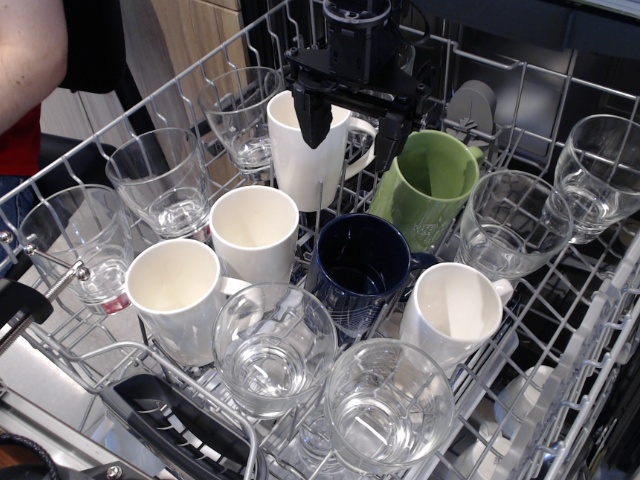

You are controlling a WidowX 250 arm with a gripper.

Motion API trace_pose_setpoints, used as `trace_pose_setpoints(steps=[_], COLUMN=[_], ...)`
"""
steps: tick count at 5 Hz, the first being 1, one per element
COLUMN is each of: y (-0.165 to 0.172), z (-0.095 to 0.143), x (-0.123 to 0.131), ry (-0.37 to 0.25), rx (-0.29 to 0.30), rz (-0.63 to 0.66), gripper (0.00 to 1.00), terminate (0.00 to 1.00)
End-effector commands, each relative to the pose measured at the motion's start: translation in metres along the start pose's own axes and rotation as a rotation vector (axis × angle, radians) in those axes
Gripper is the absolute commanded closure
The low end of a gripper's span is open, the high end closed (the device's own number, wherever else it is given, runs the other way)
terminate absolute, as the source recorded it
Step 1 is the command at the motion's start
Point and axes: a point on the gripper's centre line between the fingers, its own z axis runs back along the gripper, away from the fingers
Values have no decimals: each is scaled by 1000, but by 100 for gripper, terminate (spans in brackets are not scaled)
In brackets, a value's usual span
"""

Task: Pick up any cup

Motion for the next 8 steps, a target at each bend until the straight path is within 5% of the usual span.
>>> trace_pose_setpoints(steps=[1, 6, 8], y=[0, 17, 14], z=[0, -64, -88], x=[0, 36, 28], ry=[0, -57, -65], rx=[0, -39, -18], rz=[0, -86, -90], gripper=[0, 0, 0], terminate=[0, 0, 0])
